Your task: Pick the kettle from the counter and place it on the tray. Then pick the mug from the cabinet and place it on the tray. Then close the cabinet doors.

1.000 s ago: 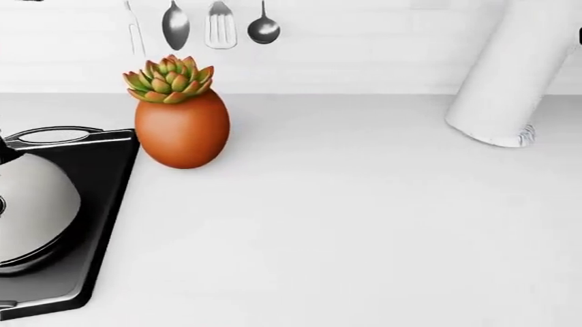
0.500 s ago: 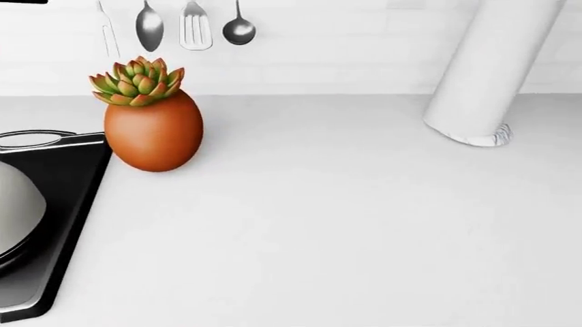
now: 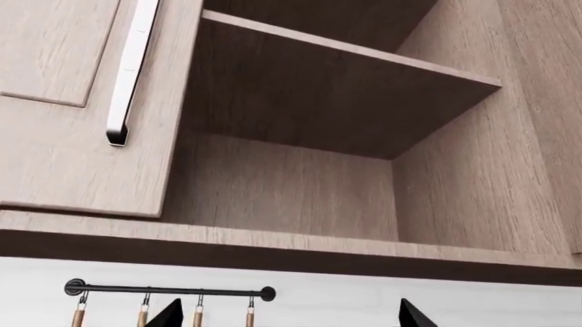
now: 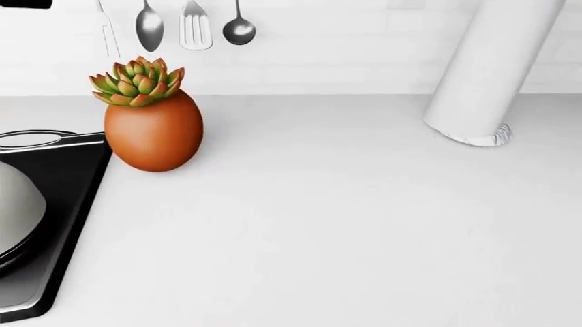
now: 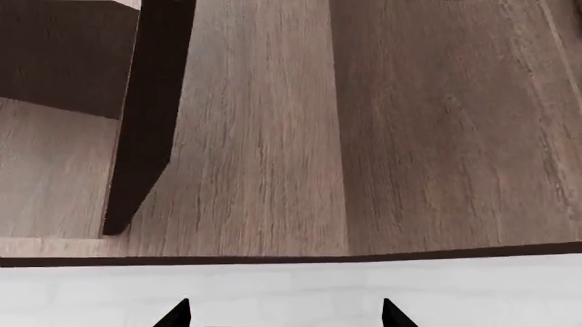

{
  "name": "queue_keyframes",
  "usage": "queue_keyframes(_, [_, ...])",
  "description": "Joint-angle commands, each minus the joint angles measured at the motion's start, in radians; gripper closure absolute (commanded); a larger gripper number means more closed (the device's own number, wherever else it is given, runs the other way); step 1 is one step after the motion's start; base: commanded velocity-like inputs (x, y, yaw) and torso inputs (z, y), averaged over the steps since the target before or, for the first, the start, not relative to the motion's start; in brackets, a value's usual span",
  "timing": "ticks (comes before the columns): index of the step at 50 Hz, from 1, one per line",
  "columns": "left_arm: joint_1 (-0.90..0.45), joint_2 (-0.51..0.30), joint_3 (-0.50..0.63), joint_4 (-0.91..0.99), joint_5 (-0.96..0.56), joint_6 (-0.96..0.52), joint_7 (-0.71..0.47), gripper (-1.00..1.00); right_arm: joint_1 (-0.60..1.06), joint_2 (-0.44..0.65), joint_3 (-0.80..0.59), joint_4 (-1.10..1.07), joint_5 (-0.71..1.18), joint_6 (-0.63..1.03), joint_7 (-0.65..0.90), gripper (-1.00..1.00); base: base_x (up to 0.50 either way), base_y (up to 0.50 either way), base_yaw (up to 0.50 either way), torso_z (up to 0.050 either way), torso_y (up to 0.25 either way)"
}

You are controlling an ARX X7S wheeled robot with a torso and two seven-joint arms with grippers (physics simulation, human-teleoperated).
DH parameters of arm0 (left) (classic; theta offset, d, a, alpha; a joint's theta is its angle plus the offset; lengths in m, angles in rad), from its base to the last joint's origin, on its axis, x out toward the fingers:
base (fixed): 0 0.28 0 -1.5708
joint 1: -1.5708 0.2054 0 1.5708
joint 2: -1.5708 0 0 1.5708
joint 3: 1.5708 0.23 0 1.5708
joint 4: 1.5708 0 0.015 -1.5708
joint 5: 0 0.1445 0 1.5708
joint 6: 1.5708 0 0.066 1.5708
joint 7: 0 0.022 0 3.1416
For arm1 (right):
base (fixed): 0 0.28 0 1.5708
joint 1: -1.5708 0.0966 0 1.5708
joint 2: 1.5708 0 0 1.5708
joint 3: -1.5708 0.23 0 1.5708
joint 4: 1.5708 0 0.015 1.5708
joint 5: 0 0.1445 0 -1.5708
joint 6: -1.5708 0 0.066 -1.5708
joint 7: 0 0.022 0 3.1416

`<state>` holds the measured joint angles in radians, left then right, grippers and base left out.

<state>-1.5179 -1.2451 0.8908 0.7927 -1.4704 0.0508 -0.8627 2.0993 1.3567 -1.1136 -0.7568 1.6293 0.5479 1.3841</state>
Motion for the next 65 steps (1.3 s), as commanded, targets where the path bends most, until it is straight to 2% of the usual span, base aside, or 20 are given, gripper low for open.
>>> queue_keyframes(1, [0.013,-0.003,-0.002,-0.001,-0.001,0.009,0.001,-1.0,0.039,0.038,0.014,0.075,-0.008,0.117,0.094,-1.0,0.0,0.0,0.0,0.0,0.0])
queue_keyframes(8, [0.023,-0.003,-0.001,0.001,0.002,0.014,0.001,-1.0,0.04,0.085,0.034,0.107,-0.026,0.099,0.096,-1.0,0.0,0.0,0.0,0.0,0.0])
queue_keyframes(13, [0.026,0.001,-0.001,-0.001,0.001,0.014,0.001,-1.0,0.067,0.071,0.059,0.123,-0.107,0.127,0.044,-1.0,0.0,0.0,0.0,0.0,0.0])
queue_keyframes(18, [0.031,0.003,-0.001,0.0,0.001,0.014,0.004,-1.0,0.124,0.002,0.084,0.163,-0.147,0.224,-0.026,-1.0,0.0,0.0,0.0,0.0,0.0])
queue_keyframes(26, [0.048,-0.007,-0.003,-0.003,-0.002,0.032,0.007,-1.0,0.218,-0.122,0.136,0.296,-0.101,0.33,-0.071,-1.0,0.0,0.0,0.0,0.0,0.0])
queue_keyframes(35, [0.061,-0.02,-0.007,0.0,-0.007,0.047,0.014,-1.0,0.246,-0.245,0.249,0.355,-0.213,0.386,-0.264,-1.0,0.0,0.0,0.0,0.005,0.0])
queue_keyframes(47, [0.08,-0.043,-0.015,-0.002,-0.011,0.076,0.025,-1.0,0.248,-0.455,0.366,0.424,-0.364,0.482,-0.417,-1.0,0.0,0.0,0.0,0.005,0.001])
queue_keyframes(52, [0.1,-0.064,-0.017,0.002,-0.009,0.1,0.031,-1.0,0.249,-0.542,0.403,0.471,-0.436,0.494,-0.491,-1.0,0.0,0.0,0.0,0.004,0.002])
queue_keyframes(60, [0.112,-0.089,-0.023,0.015,-0.012,0.12,0.032,-1.0,0.245,-0.675,0.465,0.628,-0.423,0.513,-0.559,-1.0,0.0,0.0,0.0,0.004,0.004])
queue_keyframes(65, [0.121,-0.105,-0.025,0.023,-0.013,0.131,0.036,-1.0,0.227,-0.734,0.504,0.697,-0.421,0.457,-0.629,-1.0,0.0,0.0,0.0,0.0,0.0])
